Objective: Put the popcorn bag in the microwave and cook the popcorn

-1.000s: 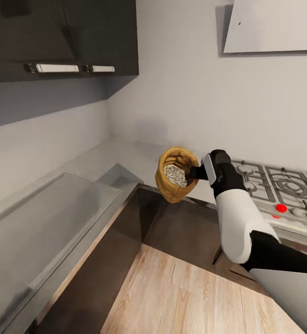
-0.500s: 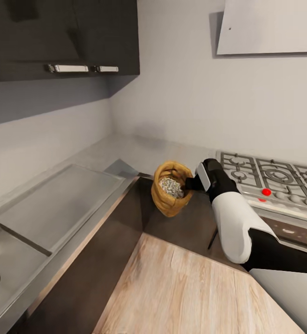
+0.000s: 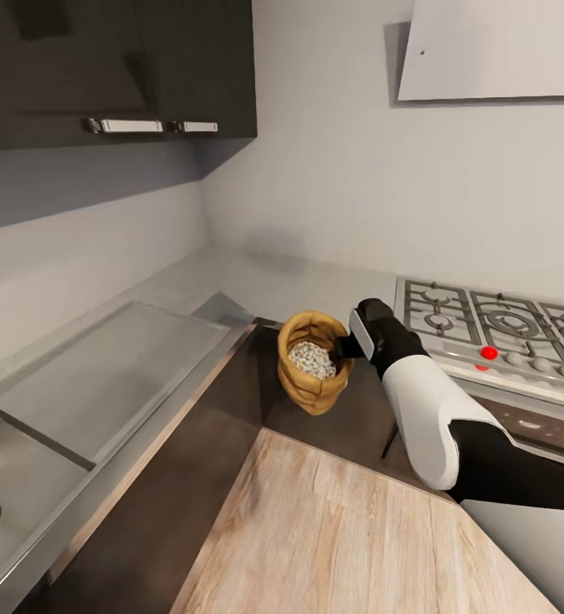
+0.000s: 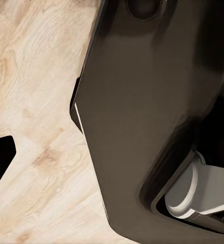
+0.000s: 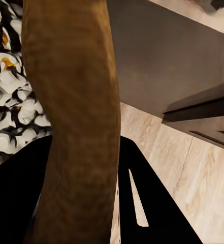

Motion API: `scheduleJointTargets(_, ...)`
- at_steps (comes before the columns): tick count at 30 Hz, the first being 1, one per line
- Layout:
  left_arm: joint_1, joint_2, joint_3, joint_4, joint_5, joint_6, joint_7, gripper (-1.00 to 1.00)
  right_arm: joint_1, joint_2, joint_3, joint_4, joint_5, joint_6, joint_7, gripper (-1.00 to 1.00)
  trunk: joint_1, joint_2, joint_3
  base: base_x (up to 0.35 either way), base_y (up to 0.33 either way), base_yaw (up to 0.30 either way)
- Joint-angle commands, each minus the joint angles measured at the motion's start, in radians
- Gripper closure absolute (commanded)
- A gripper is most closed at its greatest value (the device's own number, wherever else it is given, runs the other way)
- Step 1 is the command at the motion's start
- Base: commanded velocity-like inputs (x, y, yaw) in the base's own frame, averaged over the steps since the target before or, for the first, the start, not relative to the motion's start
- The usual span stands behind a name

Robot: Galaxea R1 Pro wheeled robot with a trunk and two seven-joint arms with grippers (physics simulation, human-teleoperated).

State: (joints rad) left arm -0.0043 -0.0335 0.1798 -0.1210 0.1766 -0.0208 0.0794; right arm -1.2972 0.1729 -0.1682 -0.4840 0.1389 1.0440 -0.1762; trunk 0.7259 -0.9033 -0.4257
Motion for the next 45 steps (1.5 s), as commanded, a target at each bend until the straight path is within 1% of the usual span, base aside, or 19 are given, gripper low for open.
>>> scheduleJointTargets(1, 0.000, 0.000, -0.001, 0.000, 0.010, -0.002, 0.002, -1.00, -0.001, 0.002, -0.008, -0.001, 0.009, 0.003, 0.004, 1.00, 0.000, -0.001, -0.001, 0.000, 0.000, 0.000)
scheduleJointTargets(10, 0.000, 0.000, 0.000, -0.002, 0.011, -0.002, 0.002, -1.00, -0.001, 0.002, -0.010, -0.001, 0.008, 0.003, 0.006, 1.00, 0.000, -0.001, -0.001, -0.010, 0.000, 0.000)
scheduleJointTargets(26, 0.000, -0.002, 0.000, 0.000, 0.011, -0.002, 0.002, -1.00, -0.002, 0.002, -0.011, -0.001, 0.012, 0.003, 0.002, 1.00, 0.000, -0.001, -0.001, -0.325, 0.000, 0.000)
scheduleJointTargets(29, 0.000, -0.001, 0.000, -0.001, 0.011, -0.002, 0.002, -1.00, -0.002, 0.002, -0.011, 0.003, 0.005, 0.003, 0.003, 1.00, 0.000, -0.001, -0.001, -0.299, 0.000, 0.000)
scheduleJointTargets(31, 0.000, 0.000, 0.001, -0.003, 0.011, -0.002, 0.002, -1.00, -0.002, 0.002, -0.012, 0.027, 0.006, 0.003, 0.002, 1.00, 0.000, -0.001, -0.001, -0.068, 0.000, 0.000)
scheduleJointTargets(38, 0.000, 0.000, 0.001, -0.002, 0.011, -0.001, 0.002, -1.00, -0.002, 0.002, -0.013, 0.042, 0.002, 0.003, 0.004, 1.00, 0.000, -0.001, -0.001, -0.006, 0.000, 0.000)
scheduleJointTargets(41, 0.000, 0.000, 0.000, -0.002, 0.011, -0.001, 0.002, -1.00, -0.001, 0.002, -0.013, 0.065, 0.001, 0.003, 0.007, 1.00, 0.000, -0.001, -0.001, 0.000, 0.000, 0.000)
scheduleJointTargets(45, 0.000, 0.000, 0.000, -0.002, 0.011, -0.001, 0.002, -1.00, 0.044, 0.002, -0.014, 0.099, -0.001, 0.003, 0.013, 1.00, 0.000, -0.001, -0.001, 0.000, 0.000, 0.000)
